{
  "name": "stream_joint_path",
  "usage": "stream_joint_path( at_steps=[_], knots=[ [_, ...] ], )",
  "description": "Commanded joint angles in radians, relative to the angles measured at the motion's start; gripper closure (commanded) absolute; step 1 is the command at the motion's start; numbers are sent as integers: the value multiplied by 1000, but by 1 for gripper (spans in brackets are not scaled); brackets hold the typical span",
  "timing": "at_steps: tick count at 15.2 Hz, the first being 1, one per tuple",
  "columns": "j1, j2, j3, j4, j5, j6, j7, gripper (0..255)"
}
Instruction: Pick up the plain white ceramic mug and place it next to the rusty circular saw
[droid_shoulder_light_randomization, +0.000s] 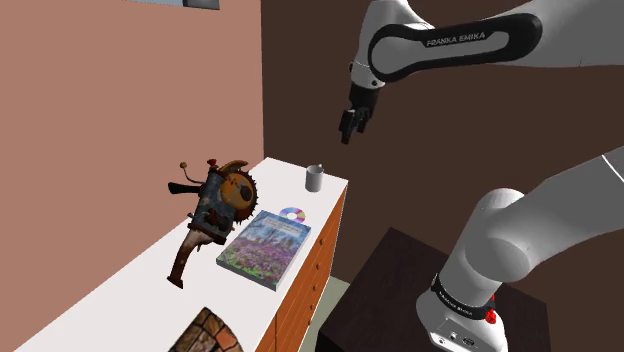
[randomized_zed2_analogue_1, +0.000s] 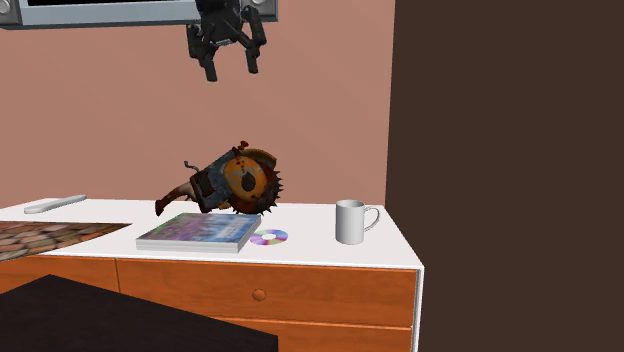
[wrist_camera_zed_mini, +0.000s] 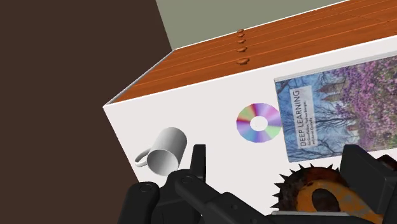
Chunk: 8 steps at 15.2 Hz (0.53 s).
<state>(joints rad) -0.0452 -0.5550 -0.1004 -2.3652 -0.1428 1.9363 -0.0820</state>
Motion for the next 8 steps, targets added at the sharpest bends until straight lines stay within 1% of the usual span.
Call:
stream_joint_path(
  at_steps=[1,8],
  knots=[
    [-4,59,-16,-7,0,74,-2,0],
    [-15,287,-74,25,20,289,-30,0]
  ],
)
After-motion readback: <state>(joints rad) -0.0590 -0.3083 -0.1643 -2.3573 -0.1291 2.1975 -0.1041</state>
